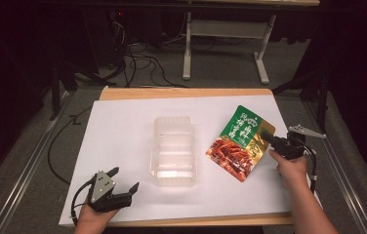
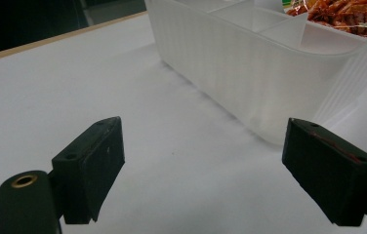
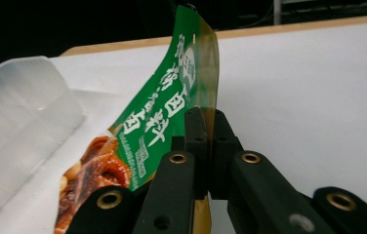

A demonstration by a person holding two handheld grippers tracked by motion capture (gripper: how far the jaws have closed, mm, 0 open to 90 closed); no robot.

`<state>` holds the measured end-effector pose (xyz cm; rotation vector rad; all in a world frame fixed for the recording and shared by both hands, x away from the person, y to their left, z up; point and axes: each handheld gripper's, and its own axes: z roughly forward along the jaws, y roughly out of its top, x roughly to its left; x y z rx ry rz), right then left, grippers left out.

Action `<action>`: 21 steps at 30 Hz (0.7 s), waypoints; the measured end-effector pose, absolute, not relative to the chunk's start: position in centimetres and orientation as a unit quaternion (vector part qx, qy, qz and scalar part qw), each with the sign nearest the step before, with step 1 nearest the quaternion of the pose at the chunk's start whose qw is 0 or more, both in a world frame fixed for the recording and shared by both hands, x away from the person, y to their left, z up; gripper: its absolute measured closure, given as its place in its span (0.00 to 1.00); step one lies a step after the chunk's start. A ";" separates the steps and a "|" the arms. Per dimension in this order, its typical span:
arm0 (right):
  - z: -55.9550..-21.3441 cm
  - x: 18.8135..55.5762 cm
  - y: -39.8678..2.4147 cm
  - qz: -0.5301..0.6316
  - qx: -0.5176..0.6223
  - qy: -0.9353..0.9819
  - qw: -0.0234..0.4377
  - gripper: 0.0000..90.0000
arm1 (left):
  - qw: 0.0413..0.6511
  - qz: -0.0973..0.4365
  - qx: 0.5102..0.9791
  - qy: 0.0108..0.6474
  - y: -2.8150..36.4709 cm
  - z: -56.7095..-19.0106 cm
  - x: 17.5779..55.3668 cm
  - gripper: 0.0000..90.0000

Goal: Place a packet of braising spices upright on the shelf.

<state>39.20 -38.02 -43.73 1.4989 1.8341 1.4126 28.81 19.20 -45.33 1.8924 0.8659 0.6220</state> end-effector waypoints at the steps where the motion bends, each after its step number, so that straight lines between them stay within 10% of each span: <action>1: -43.7 39.2 -38.0 0.503 0.534 0.653 0.191 1.00 | 0.466 0.253 0.771 0.353 19.2 -45.3 28.8 0.18; 21: -39.7 34.8 -34.8 0.560 0.445 0.657 0.239 1.00 | 0.473 0.258 0.766 0.349 18.8 -45.2 29.1 0.18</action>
